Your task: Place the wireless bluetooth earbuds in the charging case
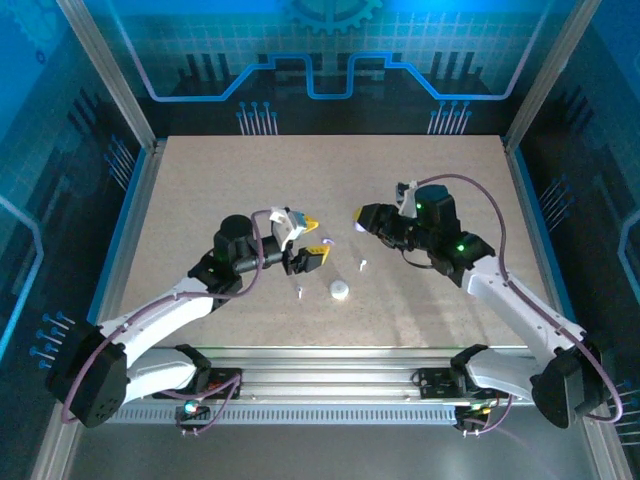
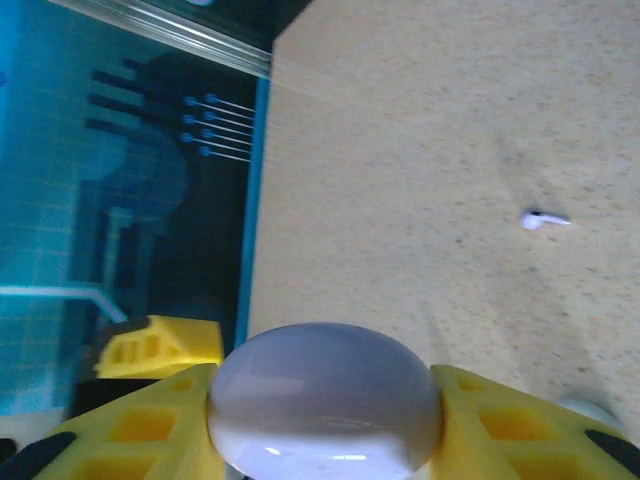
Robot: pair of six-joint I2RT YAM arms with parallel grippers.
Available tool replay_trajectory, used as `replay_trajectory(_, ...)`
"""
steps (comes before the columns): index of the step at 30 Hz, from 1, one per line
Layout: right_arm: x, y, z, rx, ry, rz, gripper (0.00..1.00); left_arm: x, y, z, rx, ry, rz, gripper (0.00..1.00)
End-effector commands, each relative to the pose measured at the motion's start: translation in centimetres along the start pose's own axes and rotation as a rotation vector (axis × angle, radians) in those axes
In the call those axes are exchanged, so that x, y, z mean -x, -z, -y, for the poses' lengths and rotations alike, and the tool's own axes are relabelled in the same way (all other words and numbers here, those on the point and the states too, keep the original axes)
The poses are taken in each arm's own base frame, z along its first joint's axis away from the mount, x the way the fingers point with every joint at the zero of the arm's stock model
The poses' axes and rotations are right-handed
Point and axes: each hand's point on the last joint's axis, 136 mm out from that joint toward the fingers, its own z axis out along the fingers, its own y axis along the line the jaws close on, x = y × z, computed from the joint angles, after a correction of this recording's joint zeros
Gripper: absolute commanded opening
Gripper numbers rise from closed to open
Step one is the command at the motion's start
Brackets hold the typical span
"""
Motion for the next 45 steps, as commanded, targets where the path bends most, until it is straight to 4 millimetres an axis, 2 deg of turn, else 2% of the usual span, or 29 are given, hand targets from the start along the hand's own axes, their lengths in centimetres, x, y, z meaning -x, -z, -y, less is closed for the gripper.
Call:
replay_trajectory(1,0.3,0.5,-3.5,0.141,-0.005,0.039,0.43,0.6,-0.1,1.2,-0.045,-0.069,0.046,0.68)
replay_trajectory(4,0.0,0.6,-4.7,0.176,0.011,0.045,0.43,1.1,-0.4,1.1,-0.037,-0.055,0.068,0.67)
replay_trajectory(5,-0.6,0.2,-4.0,0.165,0.004,0.033,0.43,1.2,-0.5,1.1,-0.032,-0.049,0.077,0.66)
replay_trajectory(18,-2.5,-0.8,-5.7,0.198,0.021,0.024,0.43,2.7,-1.6,-0.5,0.052,0.039,0.173,0.62)
replay_trajectory(27,-2.9,-1.1,-5.8,0.197,0.028,0.025,0.43,3.3,-2.1,-0.3,0.052,0.053,0.223,0.59)
replay_trajectory(30,-3.0,-1.2,-5.7,0.193,0.03,0.024,0.43,3.5,-2.1,-0.3,0.051,0.064,0.236,0.55)
replay_trajectory(34,-3.3,-1.5,-5.6,0.191,0.03,0.019,0.43,3.5,-2.2,0.2,0.032,0.065,0.233,0.43)
replay_trajectory(41,-3.6,-1.9,-5.5,0.19,0.032,0.019,0.43,3.8,-2.2,0.5,0.023,0.068,0.243,0.45)
replay_trajectory(45,-3.7,-1.9,-5.7,0.196,0.035,0.015,0.43,3.8,-2.2,0.6,0.017,0.073,0.24,0.35)
